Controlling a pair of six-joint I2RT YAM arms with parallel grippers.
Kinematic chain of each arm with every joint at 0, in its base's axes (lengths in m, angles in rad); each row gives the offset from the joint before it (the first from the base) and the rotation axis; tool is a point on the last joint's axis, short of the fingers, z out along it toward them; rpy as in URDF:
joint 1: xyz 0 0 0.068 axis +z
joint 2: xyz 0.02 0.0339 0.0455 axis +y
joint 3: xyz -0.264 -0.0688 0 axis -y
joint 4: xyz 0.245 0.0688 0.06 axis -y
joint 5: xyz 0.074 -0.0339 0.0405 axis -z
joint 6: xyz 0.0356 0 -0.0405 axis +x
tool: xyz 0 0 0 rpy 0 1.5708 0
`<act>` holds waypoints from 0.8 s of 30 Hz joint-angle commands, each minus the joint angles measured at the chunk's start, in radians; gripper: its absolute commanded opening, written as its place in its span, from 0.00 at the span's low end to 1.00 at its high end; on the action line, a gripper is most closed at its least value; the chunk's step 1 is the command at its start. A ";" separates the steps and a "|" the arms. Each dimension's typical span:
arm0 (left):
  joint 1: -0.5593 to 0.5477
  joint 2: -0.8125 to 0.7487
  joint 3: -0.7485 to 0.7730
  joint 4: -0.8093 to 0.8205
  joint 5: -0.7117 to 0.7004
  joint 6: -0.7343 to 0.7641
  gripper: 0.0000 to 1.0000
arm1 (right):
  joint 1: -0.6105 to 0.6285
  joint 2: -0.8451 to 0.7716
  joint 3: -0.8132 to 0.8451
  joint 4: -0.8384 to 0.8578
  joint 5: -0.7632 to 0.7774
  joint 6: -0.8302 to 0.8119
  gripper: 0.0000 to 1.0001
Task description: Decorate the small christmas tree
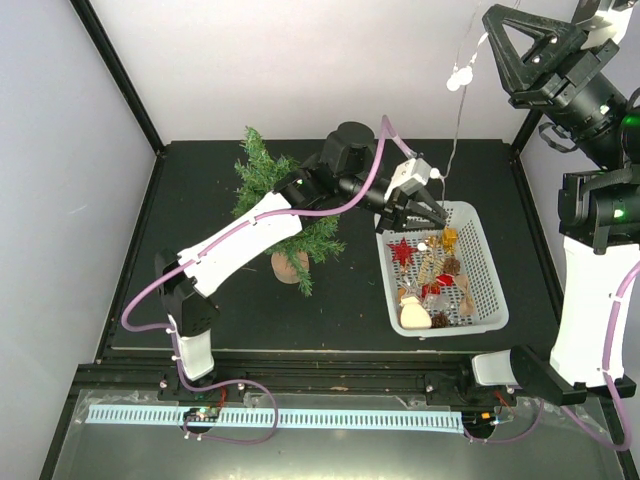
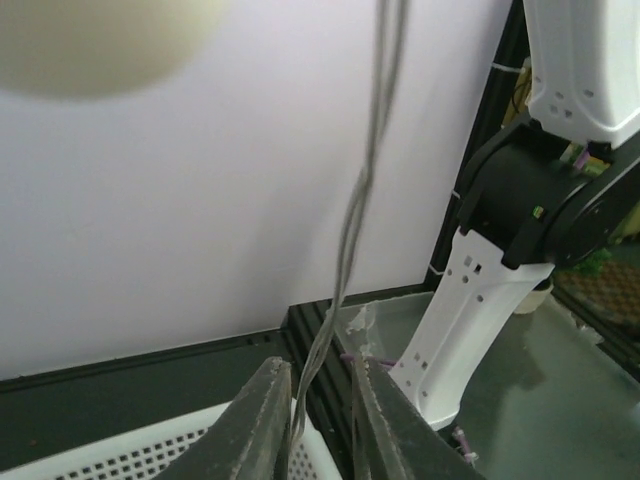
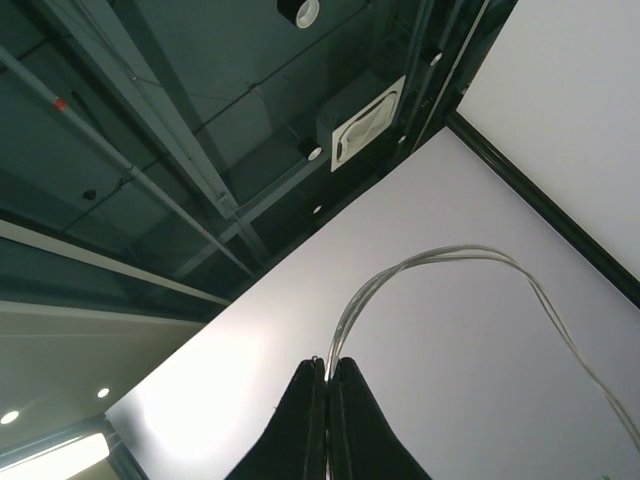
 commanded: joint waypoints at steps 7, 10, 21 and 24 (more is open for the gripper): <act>-0.009 -0.017 0.070 -0.061 -0.041 0.064 0.02 | -0.017 0.014 0.056 0.031 -0.027 0.027 0.01; 0.004 -0.051 0.122 -0.104 -0.065 0.098 0.02 | -0.032 0.010 0.056 0.020 -0.031 0.011 0.01; 0.038 -0.140 0.389 -0.175 -0.138 0.158 0.02 | -0.099 0.042 0.079 0.080 -0.086 0.038 0.01; 0.039 -0.162 0.429 -0.176 -0.148 0.145 0.02 | -0.101 0.049 0.077 0.114 -0.090 0.062 0.01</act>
